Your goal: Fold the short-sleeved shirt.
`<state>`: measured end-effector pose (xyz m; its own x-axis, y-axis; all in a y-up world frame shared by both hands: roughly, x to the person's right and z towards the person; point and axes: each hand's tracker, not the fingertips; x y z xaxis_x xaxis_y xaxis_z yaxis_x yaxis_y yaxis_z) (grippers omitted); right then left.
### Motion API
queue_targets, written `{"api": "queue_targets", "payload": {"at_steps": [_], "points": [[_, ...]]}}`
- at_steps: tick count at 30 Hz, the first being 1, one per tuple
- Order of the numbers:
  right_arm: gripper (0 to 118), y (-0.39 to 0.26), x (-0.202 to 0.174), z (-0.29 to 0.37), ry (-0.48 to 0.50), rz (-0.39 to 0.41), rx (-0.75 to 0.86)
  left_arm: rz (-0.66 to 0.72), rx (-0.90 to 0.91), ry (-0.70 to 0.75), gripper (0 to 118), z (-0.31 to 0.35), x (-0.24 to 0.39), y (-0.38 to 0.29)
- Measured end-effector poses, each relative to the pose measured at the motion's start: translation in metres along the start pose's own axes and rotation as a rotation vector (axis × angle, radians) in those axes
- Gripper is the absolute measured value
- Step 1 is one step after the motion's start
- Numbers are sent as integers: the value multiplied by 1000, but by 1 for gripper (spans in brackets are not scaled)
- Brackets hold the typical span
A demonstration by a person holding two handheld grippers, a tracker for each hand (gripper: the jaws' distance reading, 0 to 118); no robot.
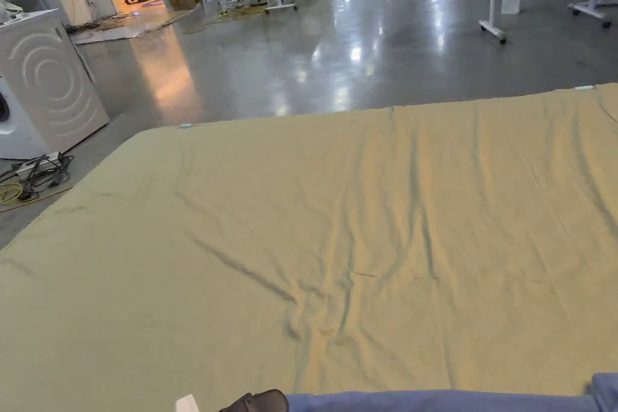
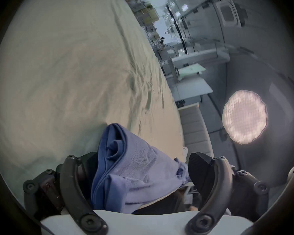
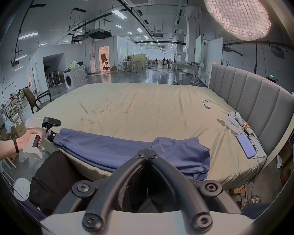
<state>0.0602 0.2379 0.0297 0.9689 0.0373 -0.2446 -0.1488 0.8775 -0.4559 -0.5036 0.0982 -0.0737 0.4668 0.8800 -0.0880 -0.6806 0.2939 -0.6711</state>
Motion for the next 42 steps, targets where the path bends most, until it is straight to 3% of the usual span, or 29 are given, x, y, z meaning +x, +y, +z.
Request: {"api": "queue_targets", "payload": {"at_steps": [1,3,4,10,16,18,21,27,34,38,42], "points": [[0,0,0,0,1,-1,0,-22,-4,20,78,-1,4,1],[0,1,-1,-1,4,-10,2,4,-10,27,14,-7,12,-1],[0,2,-2,-1,7,-15,1,3,-14,36,11,-7,15,0],[0,3,-3,-2,12,-13,-2,-5,6,52,10,-6,0,7],[0,2,-2,-3,24,-20,-13,39,72,97,9,17,40,-10],[0,1,-1,-4,27,-25,-15,-34,119,118,9,29,46,-8],[0,-1,1,-4,29,-28,-17,42,197,153,9,51,6,27],[0,-10,11,-1,30,-62,-16,-45,263,188,9,82,20,59],[0,-14,22,7,-6,-81,0,-250,123,114,9,-14,111,-5],[0,-18,29,21,-34,-74,16,-213,-30,67,9,-93,111,-31],[0,-30,40,36,-73,-73,11,-276,-112,156,9,-155,116,-65]]}}
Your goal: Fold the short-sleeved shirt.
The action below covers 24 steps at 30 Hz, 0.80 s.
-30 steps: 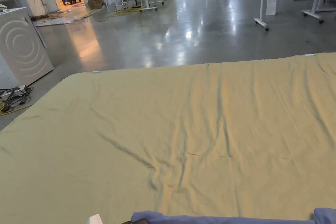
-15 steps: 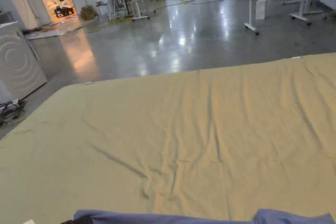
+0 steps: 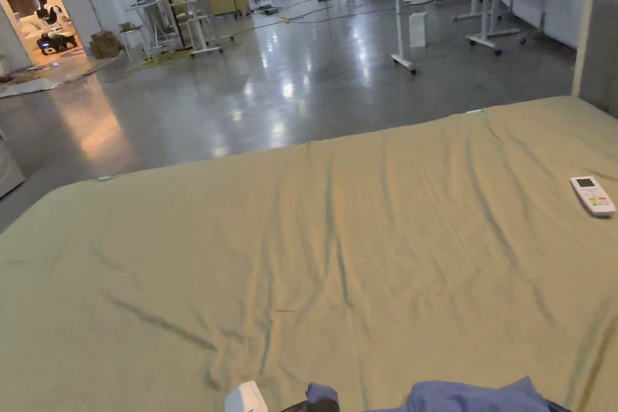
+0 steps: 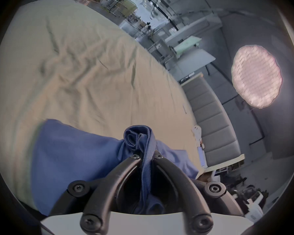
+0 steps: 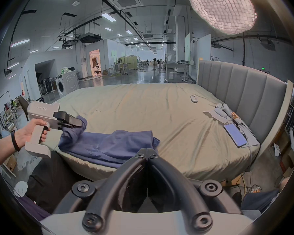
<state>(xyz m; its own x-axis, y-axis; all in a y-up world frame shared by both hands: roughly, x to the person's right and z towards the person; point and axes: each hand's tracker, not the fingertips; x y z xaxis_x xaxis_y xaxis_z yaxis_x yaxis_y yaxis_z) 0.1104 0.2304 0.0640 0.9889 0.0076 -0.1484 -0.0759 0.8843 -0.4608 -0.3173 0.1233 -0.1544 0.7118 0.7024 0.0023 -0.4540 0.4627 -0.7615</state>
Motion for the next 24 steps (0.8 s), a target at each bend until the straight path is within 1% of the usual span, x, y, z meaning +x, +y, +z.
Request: {"api": "queue_targets", "payload": {"at_steps": [1,2,4,7,8,9,10,11,12,13,15,16,17,18,19,21,22,24], "points": [[0,-2,5,3,-12,-15,-3,-11,-18,26,9,-11,13,-6],[0,-3,8,6,-18,-35,-8,-36,-40,65,9,-21,15,-9],[0,-6,18,10,-29,-65,-13,-106,-66,94,9,-33,19,-12],[0,-11,28,11,-59,-93,-25,-119,-75,80,9,-33,24,-12],[0,-13,30,9,-69,-103,-28,-116,-81,74,11,-33,22,-10],[0,-14,31,8,-74,-114,-31,-105,-76,58,19,-29,30,-11],[0,-15,32,5,-70,-129,-36,-86,-69,30,38,-27,29,-6],[0,-15,32,5,-66,-138,-33,-67,-78,-13,73,-24,29,-2],[0,-15,32,5,-63,-144,-30,-65,-68,-36,95,-20,28,3],[0,-14,31,5,-52,-143,-24,-71,-47,-43,104,-13,25,4],[0,-15,29,4,-35,-127,-14,-83,9,-79,103,0,23,15],[0,-14,27,4,-30,-120,-13,-59,31,-76,103,6,20,18],[0,-14,26,2,-23,-114,-15,-30,49,-77,100,16,27,12],[0,-15,24,1,-19,-111,-18,-1,64,-81,93,18,25,11],[0,-16,23,-1,-18,-109,-21,35,76,-75,81,17,20,9],[0,-16,21,-1,-18,-109,-26,84,38,-79,16,12,8,4],[0,-14,20,0,-18,-109,-27,101,18,-63,4,5,6,-3],[0,-14,19,2,-17,-108,-27,114,-26,-5,4,-13,5,-22]]}}
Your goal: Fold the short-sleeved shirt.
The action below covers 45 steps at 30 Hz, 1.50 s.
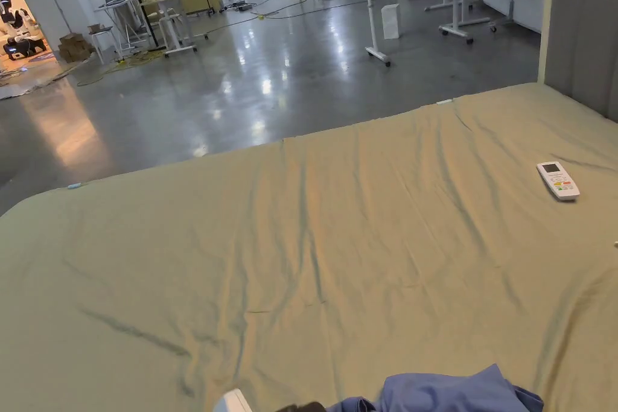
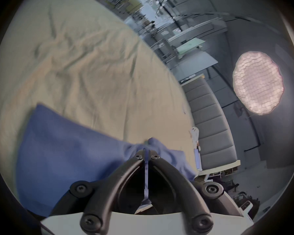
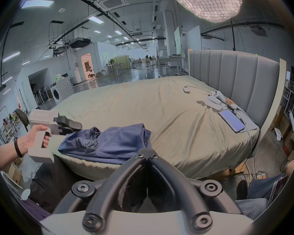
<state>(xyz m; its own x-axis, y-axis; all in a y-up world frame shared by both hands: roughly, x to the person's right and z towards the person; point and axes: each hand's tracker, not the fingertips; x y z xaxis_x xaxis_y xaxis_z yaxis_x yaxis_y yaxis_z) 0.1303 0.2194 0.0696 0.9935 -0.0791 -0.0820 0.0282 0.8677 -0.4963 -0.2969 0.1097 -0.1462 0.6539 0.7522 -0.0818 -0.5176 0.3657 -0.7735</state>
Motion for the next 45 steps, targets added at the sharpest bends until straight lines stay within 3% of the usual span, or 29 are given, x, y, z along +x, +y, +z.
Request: {"api": "queue_targets", "payload": {"at_steps": [5,7,10,12,13,15,16,17,21,25,28,29,31,33,35,38,41,45], "points": [[0,0,1,5,-11,12,-6,-9,-167,37,4,-55,-10,-41],[0,0,1,6,-21,17,-9,-61,-64,0,3,-54,-9,-46],[0,-1,2,6,-27,17,-9,42,-70,-9,4,-46,-13,-33],[0,0,2,5,-20,14,-8,-23,-26,-44,12,-25,-10,-24],[0,1,2,4,-19,16,-7,-64,4,-64,25,-5,0,-16],[0,2,0,1,-15,21,-7,-102,35,-70,80,22,-3,-1],[0,3,0,0,-8,21,-8,-107,37,-59,99,34,-8,7],[0,2,-1,-2,-2,20,-10,-113,51,-41,111,46,-27,19],[0,0,-8,-5,13,29,-21,-56,115,134,111,82,-68,47],[0,-1,-18,-1,33,46,-23,98,32,92,106,87,-106,49],[0,-3,-19,0,37,47,-28,190,17,-1,83,76,-119,33],[0,-3,-19,-1,36,41,-32,237,12,-42,61,76,-77,17],[0,-3,-18,-1,34,37,-36,308,0,-99,36,62,-70,4],[0,-2,-18,0,27,44,-35,276,-4,-40,33,49,-88,10],[0,-1,-16,2,22,49,-30,226,-5,2,18,46,-86,7],[0,0,-13,4,16,44,-29,331,25,-84,12,56,-74,8],[0,0,-10,2,16,30,-35,255,62,-55,11,72,-60,11],[0,0,-12,0,23,41,-37,338,206,-85,10,107,-55,16]]}}
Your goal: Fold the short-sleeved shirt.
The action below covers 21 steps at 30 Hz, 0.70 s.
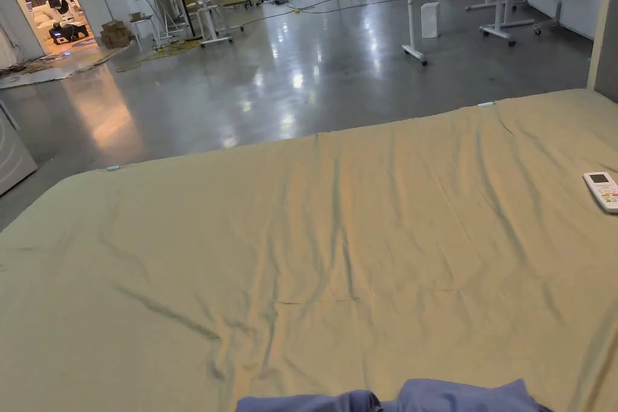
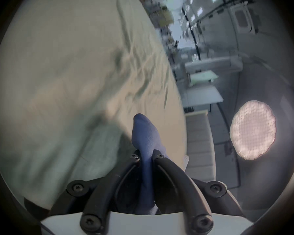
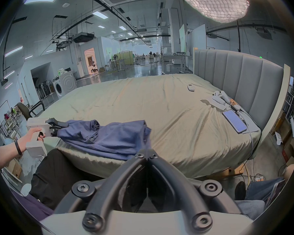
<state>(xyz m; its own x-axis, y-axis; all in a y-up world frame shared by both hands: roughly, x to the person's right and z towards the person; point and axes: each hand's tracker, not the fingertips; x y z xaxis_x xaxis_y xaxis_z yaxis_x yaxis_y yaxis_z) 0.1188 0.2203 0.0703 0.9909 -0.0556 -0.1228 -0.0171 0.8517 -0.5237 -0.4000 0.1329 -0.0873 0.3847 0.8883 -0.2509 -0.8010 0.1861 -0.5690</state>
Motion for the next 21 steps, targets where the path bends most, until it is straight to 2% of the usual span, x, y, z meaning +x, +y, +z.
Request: {"api": "queue_targets", "payload": {"at_steps": [1,3,4,6,9,16,18,21], "points": [[0,0,-2,0,1,5,3,-4,29,-17,10,9,3,9],[0,1,-3,-2,10,7,6,-61,54,42,10,27,12,23],[0,1,-3,-3,20,6,6,-113,53,75,10,36,-13,50],[0,1,-5,-7,29,6,5,-177,65,126,11,58,-14,74],[0,0,-7,-11,40,13,4,-266,99,183,10,67,-2,80],[0,2,-18,-5,49,47,8,-342,-52,33,10,-21,33,19],[0,1,-19,-1,39,57,5,-355,-128,37,10,-57,38,-4],[0,-5,-16,6,26,35,-2,-461,-223,53,11,-105,65,-56]]}}
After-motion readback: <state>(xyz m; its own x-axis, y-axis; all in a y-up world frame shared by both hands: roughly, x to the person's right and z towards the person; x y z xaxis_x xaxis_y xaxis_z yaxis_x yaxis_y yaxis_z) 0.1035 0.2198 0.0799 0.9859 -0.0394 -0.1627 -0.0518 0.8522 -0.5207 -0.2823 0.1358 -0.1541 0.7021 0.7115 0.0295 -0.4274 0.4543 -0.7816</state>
